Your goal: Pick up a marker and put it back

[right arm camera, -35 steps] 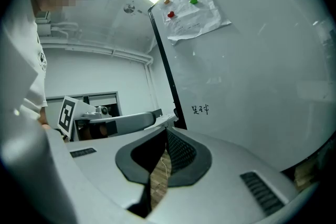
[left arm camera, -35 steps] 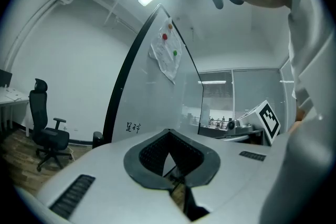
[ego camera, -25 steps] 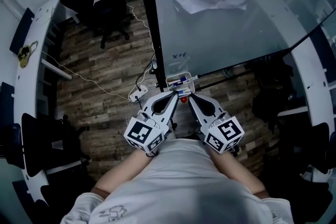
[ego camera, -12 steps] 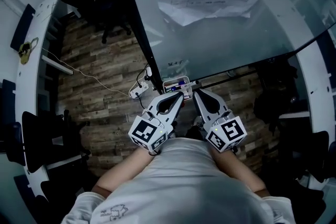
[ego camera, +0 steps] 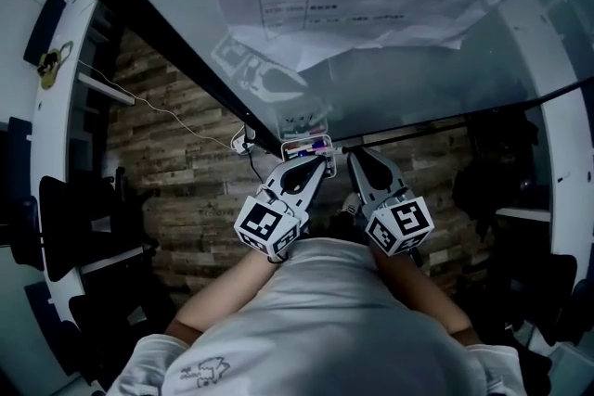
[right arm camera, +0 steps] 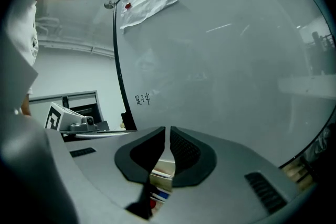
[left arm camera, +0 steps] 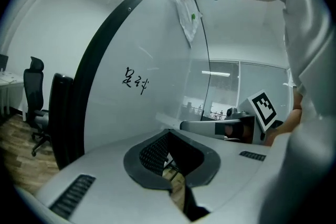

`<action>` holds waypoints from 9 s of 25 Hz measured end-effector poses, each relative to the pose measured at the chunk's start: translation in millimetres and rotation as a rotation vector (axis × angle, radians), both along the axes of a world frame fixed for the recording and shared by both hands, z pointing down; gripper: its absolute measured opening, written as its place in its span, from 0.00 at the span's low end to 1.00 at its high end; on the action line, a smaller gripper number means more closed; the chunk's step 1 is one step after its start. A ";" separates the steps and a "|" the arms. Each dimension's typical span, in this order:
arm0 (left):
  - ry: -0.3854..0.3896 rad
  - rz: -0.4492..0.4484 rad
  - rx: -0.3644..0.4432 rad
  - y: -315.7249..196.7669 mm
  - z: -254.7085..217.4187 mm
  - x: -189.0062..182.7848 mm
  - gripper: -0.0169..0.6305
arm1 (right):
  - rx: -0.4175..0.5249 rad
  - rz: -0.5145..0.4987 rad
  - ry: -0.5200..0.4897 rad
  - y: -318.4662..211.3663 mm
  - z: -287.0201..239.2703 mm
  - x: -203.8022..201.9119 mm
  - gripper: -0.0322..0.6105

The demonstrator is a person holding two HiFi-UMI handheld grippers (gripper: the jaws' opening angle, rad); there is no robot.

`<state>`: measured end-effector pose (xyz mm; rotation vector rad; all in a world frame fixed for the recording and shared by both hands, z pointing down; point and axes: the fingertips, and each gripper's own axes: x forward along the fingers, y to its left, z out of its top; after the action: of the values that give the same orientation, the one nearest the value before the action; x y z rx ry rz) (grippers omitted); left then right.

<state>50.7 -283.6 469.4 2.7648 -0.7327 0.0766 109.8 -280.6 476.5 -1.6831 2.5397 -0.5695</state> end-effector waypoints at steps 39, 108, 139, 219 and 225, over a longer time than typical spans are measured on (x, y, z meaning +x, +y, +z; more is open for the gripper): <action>-0.097 -0.103 -0.083 -10.5 44.3 -13.8 0.03 | -0.219 -0.055 -0.040 -20.7 84.0 -10.1 0.16; 0.103 -0.014 0.128 129.7 -67.1 -17.5 0.03 | 0.163 0.049 0.153 164.7 -71.1 -1.3 0.16; 0.062 -0.245 0.101 188.1 -29.9 -48.7 0.03 | 0.117 -0.177 0.141 202.2 -36.4 -28.0 0.16; 0.079 -0.672 -0.103 50.7 36.2 -127.2 0.03 | -0.071 -0.584 0.265 25.3 49.6 -101.7 0.20; 0.062 -0.599 -0.066 63.3 19.8 -150.9 0.03 | -0.058 -0.521 0.239 42.7 43.0 -123.4 0.10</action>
<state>-100.2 -220.3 489.2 2.3592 -1.4664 -0.1044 -13.6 -237.8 519.5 -1.1484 3.1848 -0.4881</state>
